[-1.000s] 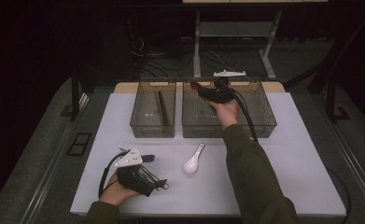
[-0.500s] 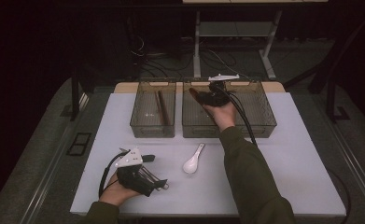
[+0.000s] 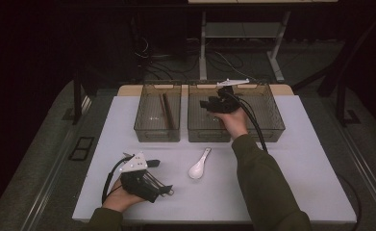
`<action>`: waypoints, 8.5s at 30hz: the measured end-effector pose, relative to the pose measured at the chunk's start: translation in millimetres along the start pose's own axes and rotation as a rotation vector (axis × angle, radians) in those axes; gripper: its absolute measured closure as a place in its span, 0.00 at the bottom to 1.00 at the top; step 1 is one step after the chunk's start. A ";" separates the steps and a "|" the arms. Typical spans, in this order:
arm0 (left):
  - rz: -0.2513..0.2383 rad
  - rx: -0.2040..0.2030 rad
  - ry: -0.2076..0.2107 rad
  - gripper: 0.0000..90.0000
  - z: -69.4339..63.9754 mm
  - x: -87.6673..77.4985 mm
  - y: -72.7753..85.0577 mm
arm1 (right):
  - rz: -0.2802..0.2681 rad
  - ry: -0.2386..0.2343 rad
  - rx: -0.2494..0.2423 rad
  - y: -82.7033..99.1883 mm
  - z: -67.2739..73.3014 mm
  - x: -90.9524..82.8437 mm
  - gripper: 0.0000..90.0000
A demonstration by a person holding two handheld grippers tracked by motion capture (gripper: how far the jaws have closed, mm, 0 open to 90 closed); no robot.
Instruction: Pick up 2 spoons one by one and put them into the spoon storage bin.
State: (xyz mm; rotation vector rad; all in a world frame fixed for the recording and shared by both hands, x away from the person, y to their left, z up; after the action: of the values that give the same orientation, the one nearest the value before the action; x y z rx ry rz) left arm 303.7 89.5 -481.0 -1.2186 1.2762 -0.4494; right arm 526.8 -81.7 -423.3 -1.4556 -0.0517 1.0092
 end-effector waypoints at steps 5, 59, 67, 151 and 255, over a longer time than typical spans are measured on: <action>0.010 0.005 0.000 0.00 -0.1 0.4 0.9 | 0.004 -0.018 -0.006 6.1 2.6 -16.7 0.45; 0.031 -0.003 -0.025 0.00 2.4 1.7 4.2 | 0.125 -0.142 -0.139 139.9 33.1 -97.9 0.89; 0.035 -0.002 -0.025 0.00 2.5 2.2 4.7 | 0.148 -0.181 -0.157 134.7 51.3 -74.6 1.00; 0.020 -0.009 -0.019 0.00 1.5 1.0 3.4 | 0.356 -0.087 -0.256 175.9 32.7 -82.6 1.00; 0.025 -0.002 -0.009 0.00 0.3 1.6 3.8 | 0.281 -0.253 -0.331 160.5 98.1 -70.3 0.90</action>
State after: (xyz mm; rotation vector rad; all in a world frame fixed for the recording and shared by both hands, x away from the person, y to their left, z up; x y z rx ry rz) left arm 303.1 89.7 -485.0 -1.2041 1.2829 -0.4246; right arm 341.1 -77.9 -499.7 -1.6555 -0.2107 1.4660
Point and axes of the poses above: each handheld gripper's, and its own axes: x roughly forward along the jaws, y roughly out of its underside, z roughly to its left, the point moved 10 cm from there along x, roughly forward along the jaws, and after that the axes turned 2 degrees about y, right-handed, at the moved point
